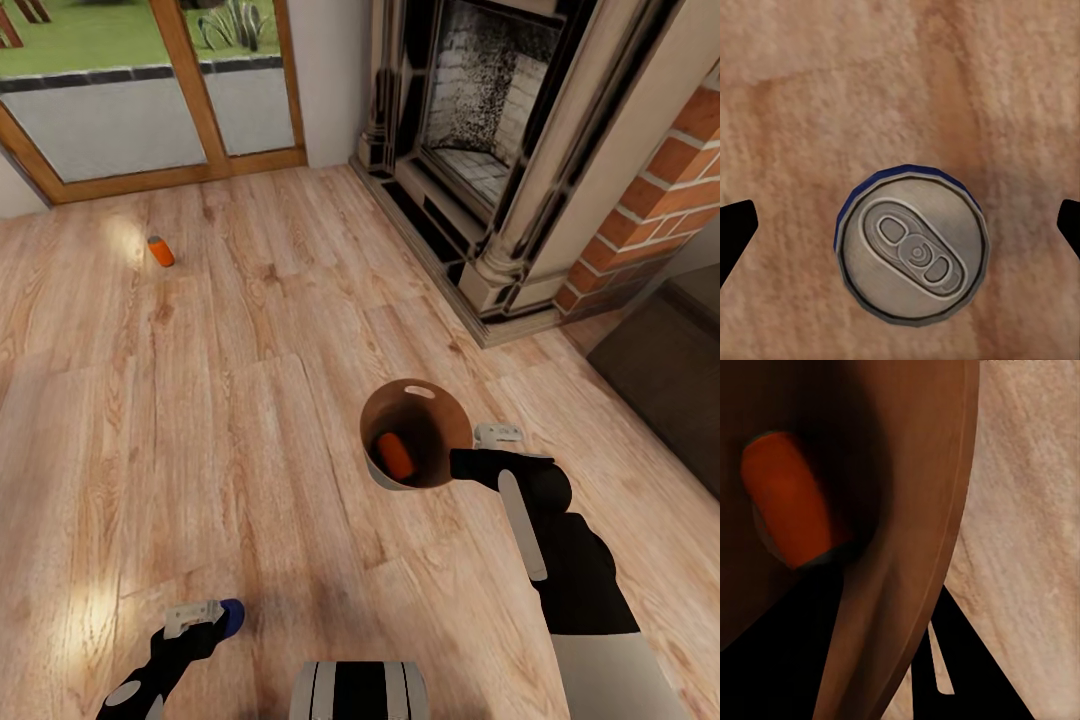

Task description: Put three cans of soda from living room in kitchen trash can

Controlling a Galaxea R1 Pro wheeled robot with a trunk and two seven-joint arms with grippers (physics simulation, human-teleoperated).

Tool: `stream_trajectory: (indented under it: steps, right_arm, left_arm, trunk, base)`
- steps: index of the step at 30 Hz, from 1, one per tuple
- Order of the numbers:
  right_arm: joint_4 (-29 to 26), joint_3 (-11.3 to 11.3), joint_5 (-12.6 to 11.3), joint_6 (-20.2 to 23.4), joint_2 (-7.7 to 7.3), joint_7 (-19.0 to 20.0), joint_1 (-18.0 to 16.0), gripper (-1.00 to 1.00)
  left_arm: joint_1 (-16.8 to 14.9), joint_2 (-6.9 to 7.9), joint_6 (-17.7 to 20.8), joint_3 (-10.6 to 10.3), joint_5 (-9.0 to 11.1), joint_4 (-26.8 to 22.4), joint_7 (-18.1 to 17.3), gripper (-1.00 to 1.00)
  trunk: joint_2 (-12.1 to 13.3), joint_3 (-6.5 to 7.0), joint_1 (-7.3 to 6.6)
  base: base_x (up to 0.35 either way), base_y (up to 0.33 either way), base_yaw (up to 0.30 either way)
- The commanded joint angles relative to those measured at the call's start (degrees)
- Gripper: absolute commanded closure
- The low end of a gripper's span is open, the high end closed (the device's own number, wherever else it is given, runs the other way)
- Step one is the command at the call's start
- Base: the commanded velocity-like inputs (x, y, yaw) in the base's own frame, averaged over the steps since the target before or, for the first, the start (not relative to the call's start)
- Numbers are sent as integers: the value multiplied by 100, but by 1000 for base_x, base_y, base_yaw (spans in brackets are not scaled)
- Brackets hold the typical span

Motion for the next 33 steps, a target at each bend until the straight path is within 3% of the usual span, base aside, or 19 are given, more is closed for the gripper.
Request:
stream_trajectory:
  steps: [1,22,33]
  right_arm:
    - [-3,4,-124,-8,1,1,-4,100]
    - [-16,4,-132,-10,27,1,-3,100]
    - [-138,9,-470,-9,36,1,0,100]
  left_arm:
    - [0,0,0,0,1,0,0,-100]
    - [0,0,0,0,-1,0,0,-100]
    - [0,-1,0,0,-3,0,0,-100]
  trunk:
    - [0,1,-1]
    - [-121,-53,65]
    - [-121,-53,65]
  base:
    - [0,0,0]
    - [0,0,0]
    - [0,0,0]
